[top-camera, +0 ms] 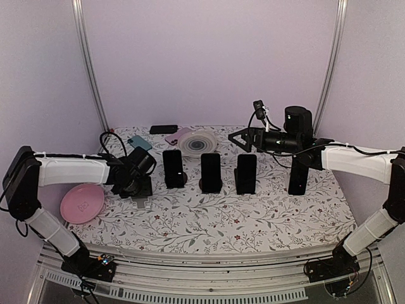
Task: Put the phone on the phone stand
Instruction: Place the phone stand at the center of the board.
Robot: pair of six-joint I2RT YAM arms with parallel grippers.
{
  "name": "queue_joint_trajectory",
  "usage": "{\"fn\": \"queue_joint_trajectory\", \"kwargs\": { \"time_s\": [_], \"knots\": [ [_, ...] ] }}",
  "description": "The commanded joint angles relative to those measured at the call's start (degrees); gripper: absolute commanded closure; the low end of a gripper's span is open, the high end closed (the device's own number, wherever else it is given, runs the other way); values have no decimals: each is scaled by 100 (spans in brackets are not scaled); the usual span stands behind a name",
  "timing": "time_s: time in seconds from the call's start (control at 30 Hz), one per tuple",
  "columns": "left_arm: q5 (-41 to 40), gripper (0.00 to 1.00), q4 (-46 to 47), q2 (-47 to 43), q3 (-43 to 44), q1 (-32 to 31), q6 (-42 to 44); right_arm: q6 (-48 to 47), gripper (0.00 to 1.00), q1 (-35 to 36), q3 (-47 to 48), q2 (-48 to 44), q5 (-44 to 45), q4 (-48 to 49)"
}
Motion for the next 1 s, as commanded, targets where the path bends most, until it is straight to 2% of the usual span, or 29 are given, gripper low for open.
{"fn": "queue_joint_trajectory", "kwargs": {
  "time_s": [0.0,0.27,0.43,0.7,0.87,0.97],
  "knots": [
    [128,61,-197,-80,263,-682,-641,-46,1,-36,87,-45,73,-26],
    [126,60,-886,290,833,-1972,-1916,-5,1,-37,185,-92,360,-273],
    [39,59,-1225,676,1439,-2673,-2328,101,1,-45,174,-131,378,-367],
    [71,58,-1225,1434,2143,-3133,-2504,218,1,-43,151,-172,347,-458],
    [96,54,-978,1679,2235,-3198,-2495,215,1,-41,148,-144,384,-466],
    [113,43,-898,1790,2302,-3196,-2390,206,1,-44,170,-107,378,-471]
  ]
}}
